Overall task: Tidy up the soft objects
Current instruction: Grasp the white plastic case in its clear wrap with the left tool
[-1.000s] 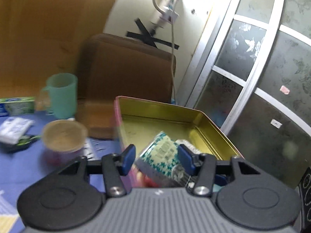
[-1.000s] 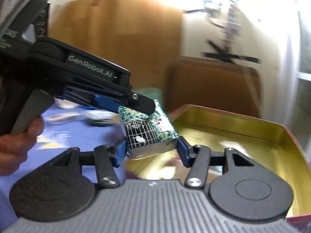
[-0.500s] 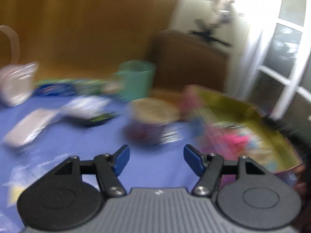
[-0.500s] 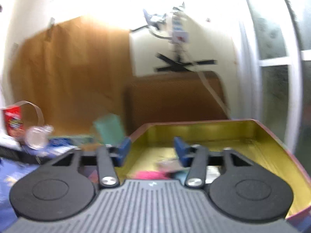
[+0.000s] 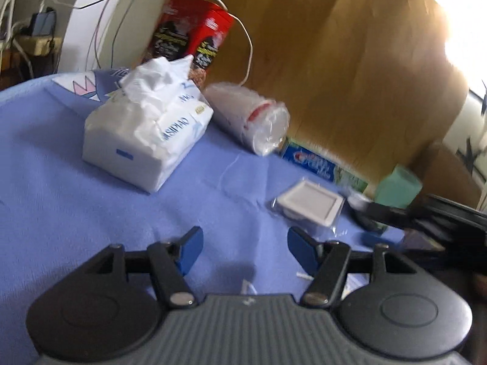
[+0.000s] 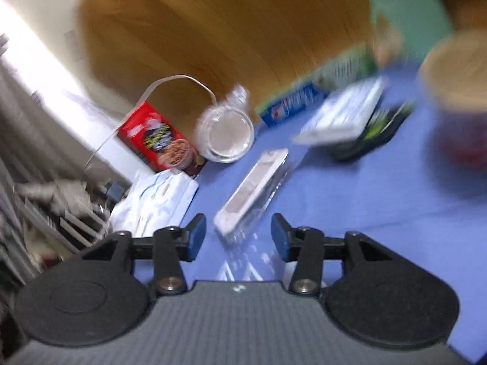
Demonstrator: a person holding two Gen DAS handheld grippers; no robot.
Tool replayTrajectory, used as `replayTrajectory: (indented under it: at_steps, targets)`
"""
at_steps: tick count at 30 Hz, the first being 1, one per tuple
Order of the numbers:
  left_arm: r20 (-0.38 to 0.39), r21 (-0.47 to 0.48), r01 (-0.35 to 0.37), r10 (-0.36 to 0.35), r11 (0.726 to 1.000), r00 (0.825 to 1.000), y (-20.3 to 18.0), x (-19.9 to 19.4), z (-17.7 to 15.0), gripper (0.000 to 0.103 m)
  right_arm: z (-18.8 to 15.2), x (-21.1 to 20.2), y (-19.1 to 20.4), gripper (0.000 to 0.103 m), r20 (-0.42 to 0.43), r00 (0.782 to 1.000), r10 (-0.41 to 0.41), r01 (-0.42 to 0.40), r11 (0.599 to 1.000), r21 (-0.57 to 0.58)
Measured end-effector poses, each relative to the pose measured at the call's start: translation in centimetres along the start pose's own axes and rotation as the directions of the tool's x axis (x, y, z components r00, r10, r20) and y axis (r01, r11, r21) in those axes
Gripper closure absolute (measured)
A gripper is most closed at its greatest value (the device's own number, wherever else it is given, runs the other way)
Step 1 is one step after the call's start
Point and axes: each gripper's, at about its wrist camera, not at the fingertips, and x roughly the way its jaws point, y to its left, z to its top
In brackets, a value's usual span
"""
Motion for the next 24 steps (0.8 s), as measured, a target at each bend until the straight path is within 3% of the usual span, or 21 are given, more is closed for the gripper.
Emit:
replayTrajectory:
  at_steps: [3,4,6,7,11,15,20,22,24]
  targets:
    - [0.003,-0.005,0.028,-0.028,1.0,1.0,0.1,0.1,0.1,0.04,1.2,3.9,-0.2,0.048,-0.009,1.0,-0.027,0.027,0.995,0.097]
    - [0.002,-0.001,0.036,-0.036,0.999,0.999,0.1,0.1,0.1,0.04,1.1,4.3,0.7,0.054,0.004,0.999,-0.045,0.045,0.997,0.064]
    - [0.006,0.001,0.048,-0.048,0.999,0.999,0.1,0.0,-0.1,0.04,1.1,5.2,1.4,0.084,-0.005,0.995,-0.103,0.103,0.995,-0.011]
    - [0.01,-0.003,0.054,-0.054,0.999,0.999,0.2,-0.1,-0.2,0.04,1.1,5.3,1.0,0.088,-0.018,0.996,-0.092,0.092,0.996,-0.001]
    - [0.007,-0.041,0.093,-0.093,0.995,0.996,0.9,-0.2,0.0,0.037,-0.4,2.1,1.2,0.09,-0.017,0.998,-0.061,0.06,0.996,-0.059]
    - [-0.071,-0.077,0.174,-0.18,0.982,0.981,0.7,0.0,0.0,0.037,-3.2,-3.9,1.2,0.091,-0.059,0.998,-0.021,0.014,0.993,-0.121]
    - [-0.224,-0.008,0.271,-0.266,0.963,0.938,-3.7,-1.0,-2.3,0.037,-9.0,-10.5,0.8,0.086,-0.027,0.994,-0.107,0.097,0.961,-0.259]
    - [-0.265,0.037,0.288,-0.268,0.957,0.926,-5.7,-1.8,-3.3,0.037,-10.7,-12.1,0.7,0.069,0.017,0.992,-0.122,0.122,0.951,-0.284]
    - [-0.304,0.035,0.314,-0.289,0.949,0.908,-7.0,-2.2,-4.1,0.037,-11.6,-12.9,0.4,0.048,0.004,0.995,-0.098,0.095,0.956,-0.277]
